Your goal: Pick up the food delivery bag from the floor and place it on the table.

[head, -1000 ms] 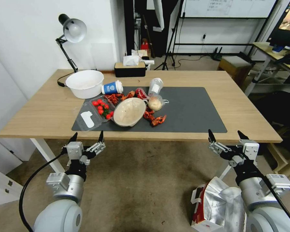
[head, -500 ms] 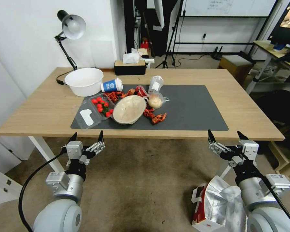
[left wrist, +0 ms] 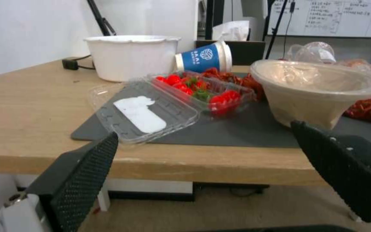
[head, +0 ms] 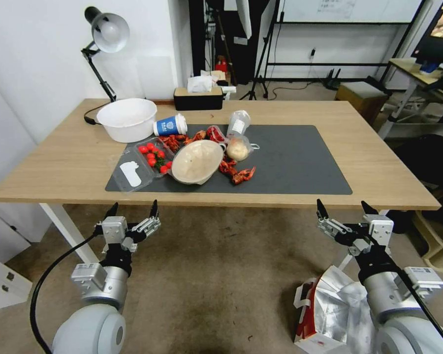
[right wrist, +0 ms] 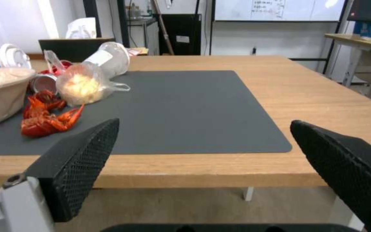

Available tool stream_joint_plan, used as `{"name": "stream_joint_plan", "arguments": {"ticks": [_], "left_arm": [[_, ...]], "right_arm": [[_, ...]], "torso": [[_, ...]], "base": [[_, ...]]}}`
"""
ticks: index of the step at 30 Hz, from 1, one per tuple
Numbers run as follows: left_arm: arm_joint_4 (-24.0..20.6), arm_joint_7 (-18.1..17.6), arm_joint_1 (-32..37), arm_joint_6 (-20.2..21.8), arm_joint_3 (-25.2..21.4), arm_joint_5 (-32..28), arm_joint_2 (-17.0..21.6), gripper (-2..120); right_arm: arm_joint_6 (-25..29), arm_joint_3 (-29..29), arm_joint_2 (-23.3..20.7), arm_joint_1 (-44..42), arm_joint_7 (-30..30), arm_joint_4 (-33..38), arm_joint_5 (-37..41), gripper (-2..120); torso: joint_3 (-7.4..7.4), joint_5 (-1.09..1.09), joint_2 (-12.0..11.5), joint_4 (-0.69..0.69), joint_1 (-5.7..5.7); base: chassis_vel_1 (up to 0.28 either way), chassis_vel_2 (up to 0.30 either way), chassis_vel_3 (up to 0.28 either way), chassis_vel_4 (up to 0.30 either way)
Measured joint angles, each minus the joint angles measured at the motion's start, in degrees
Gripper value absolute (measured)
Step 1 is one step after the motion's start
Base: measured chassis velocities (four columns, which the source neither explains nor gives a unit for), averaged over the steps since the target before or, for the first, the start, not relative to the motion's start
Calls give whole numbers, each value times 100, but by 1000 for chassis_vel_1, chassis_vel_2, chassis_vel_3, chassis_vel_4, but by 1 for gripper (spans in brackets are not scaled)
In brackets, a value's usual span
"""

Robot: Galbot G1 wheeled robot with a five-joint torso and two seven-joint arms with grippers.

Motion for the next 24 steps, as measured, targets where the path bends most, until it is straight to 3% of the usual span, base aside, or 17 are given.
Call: {"name": "stream_joint_plan", "arguments": {"ticks": [10, 24], "left_arm": [[30, 9, -7, -56, 10, 0, 11, 100], [61, 40, -16, -65, 10, 0, 8, 100]], "right_arm": [[25, -22, 4, -2, -8, -15, -14, 100], [172, -22, 0, 5, -122, -74, -47, 100]], "torso": [[-138, 0, -240, 0, -102], [-436, 0, -758, 0, -322]], "base": [[0, 0, 0, 0], [0, 0, 0, 0]]}}
